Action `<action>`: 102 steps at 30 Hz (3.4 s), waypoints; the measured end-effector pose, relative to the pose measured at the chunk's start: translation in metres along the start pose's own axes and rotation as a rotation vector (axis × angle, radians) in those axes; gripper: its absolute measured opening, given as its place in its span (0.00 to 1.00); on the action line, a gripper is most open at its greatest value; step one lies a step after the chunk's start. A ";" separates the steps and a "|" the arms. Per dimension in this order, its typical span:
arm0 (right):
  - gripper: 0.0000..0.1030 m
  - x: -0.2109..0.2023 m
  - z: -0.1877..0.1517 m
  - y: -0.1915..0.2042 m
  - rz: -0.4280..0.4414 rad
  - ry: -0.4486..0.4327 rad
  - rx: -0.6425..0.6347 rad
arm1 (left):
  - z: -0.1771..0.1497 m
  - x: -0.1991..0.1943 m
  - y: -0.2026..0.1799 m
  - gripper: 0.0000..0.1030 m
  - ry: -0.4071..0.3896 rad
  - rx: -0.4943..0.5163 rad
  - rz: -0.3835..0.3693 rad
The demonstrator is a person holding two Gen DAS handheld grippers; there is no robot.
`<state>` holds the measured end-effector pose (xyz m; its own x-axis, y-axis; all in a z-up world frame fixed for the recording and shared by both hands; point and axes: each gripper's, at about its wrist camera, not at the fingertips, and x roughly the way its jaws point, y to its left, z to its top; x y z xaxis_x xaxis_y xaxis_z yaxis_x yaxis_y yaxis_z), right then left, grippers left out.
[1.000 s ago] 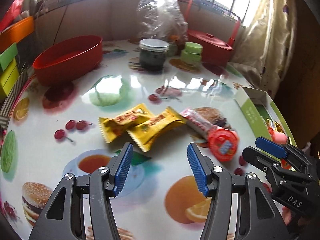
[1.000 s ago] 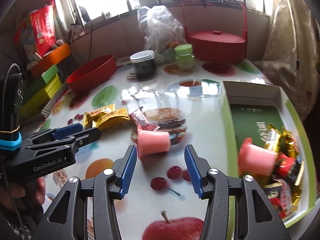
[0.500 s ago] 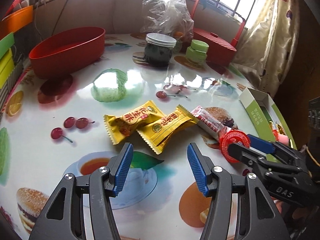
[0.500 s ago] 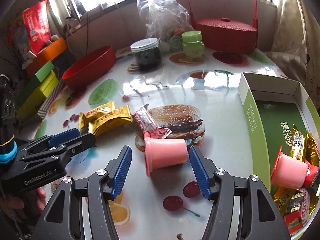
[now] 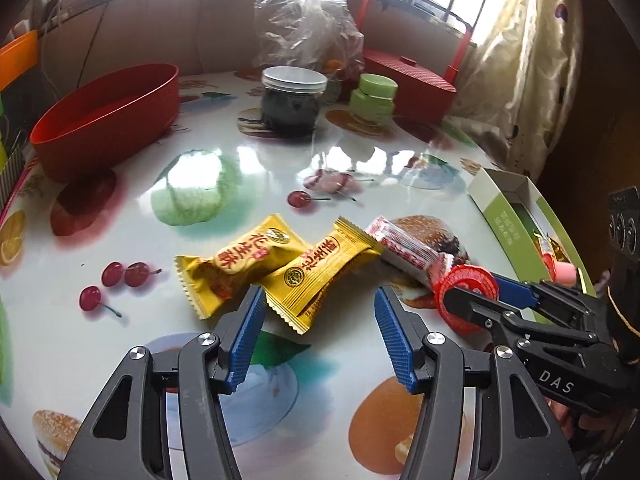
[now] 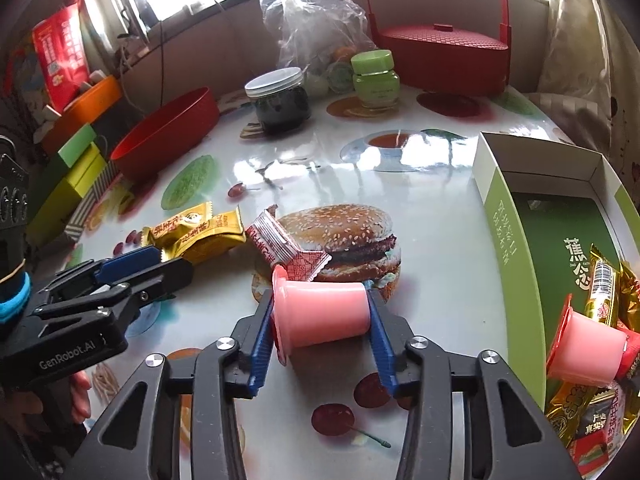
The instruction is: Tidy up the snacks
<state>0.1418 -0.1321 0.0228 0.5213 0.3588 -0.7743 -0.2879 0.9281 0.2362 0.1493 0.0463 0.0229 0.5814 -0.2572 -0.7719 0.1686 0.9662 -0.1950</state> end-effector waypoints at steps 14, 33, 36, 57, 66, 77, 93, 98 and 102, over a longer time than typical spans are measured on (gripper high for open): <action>0.41 -0.013 -0.006 -0.010 -0.005 -0.023 0.035 | 0.010 0.002 -0.021 0.56 -0.011 0.127 0.002; 0.41 -0.022 -0.011 -0.013 0.013 -0.039 0.054 | 0.020 0.039 -0.032 0.49 0.047 0.155 0.065; 0.41 -0.022 -0.011 -0.014 0.013 -0.040 0.055 | 0.021 0.038 -0.031 0.45 0.045 0.144 0.057; 0.41 -0.029 -0.013 -0.014 0.009 -0.051 0.057 | 0.016 0.018 -0.028 0.27 -0.006 0.113 0.069; 0.41 -0.039 -0.016 -0.011 0.007 -0.065 0.056 | 0.009 0.006 -0.029 0.26 -0.014 0.102 0.061; 0.41 -0.044 -0.020 -0.008 0.008 -0.072 0.056 | -0.006 0.010 -0.026 0.26 0.016 0.082 0.064; 0.41 -0.048 -0.024 -0.007 0.005 -0.077 0.053 | -0.004 0.015 -0.033 0.23 0.021 0.115 0.102; 0.41 -0.052 -0.023 -0.008 0.003 -0.082 0.055 | -0.003 0.008 -0.035 0.23 0.001 0.111 0.093; 0.41 -0.057 -0.023 -0.009 0.003 -0.092 0.058 | -0.002 -0.003 -0.039 0.23 -0.023 0.114 0.085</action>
<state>0.0958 -0.1629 0.0511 0.5927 0.3666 -0.7171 -0.2442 0.9303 0.2737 0.1397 0.0095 0.0317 0.6156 -0.1759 -0.7681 0.2061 0.9768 -0.0585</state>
